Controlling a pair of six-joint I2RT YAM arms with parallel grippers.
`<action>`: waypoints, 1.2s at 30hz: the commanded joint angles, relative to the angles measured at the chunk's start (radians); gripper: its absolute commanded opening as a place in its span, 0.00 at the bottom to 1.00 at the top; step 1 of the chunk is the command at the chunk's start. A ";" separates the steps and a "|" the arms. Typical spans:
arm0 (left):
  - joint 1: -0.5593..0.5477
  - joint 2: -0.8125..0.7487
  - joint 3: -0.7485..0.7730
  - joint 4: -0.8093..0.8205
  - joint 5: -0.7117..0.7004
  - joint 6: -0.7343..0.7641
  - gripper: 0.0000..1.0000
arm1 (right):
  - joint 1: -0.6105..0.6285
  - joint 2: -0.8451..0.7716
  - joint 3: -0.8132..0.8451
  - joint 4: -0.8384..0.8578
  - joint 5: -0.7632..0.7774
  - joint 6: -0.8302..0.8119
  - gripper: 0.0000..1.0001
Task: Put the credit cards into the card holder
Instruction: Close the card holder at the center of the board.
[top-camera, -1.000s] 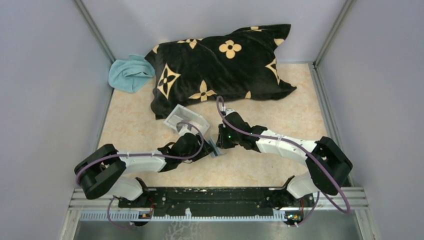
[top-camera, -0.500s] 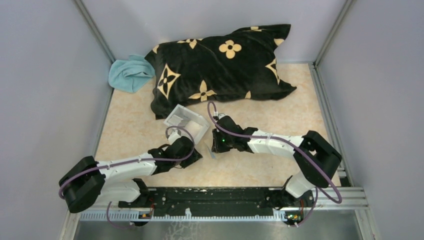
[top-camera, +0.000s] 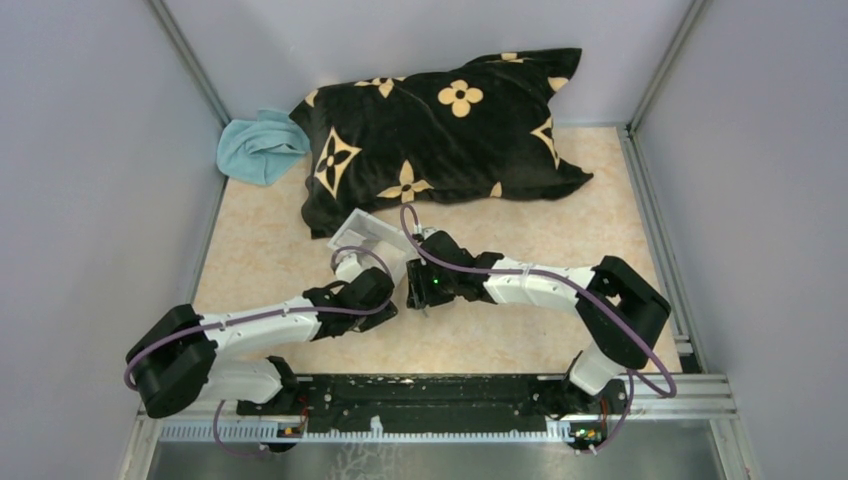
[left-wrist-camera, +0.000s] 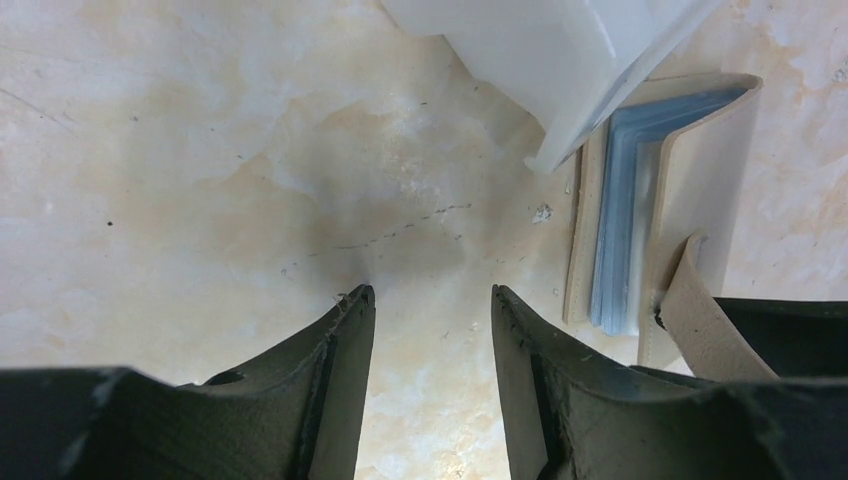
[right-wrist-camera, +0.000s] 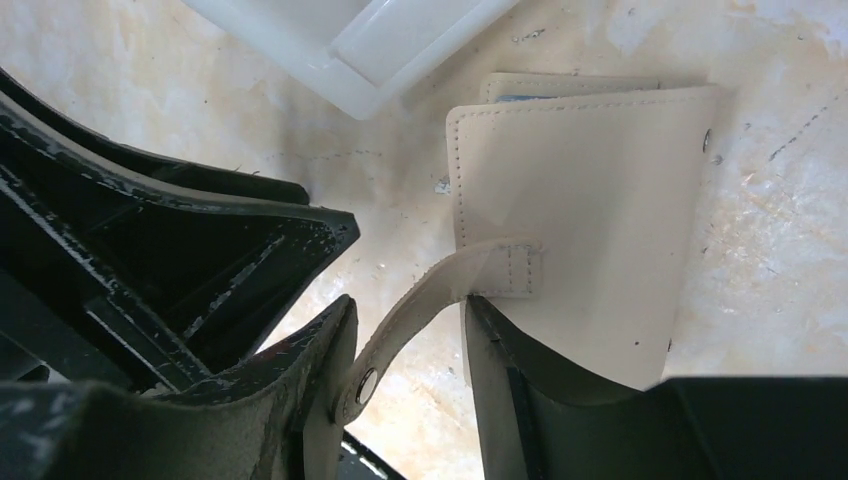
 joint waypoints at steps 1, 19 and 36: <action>-0.002 0.015 0.037 -0.058 -0.037 0.017 0.54 | 0.014 -0.023 0.068 -0.006 -0.012 -0.020 0.46; 0.000 -0.005 0.170 -0.309 -0.143 -0.101 0.60 | 0.019 -0.091 0.102 -0.045 -0.113 -0.044 0.52; 0.003 -0.007 0.245 -0.076 -0.114 0.140 0.63 | -0.052 -0.204 0.057 -0.111 0.000 -0.071 0.54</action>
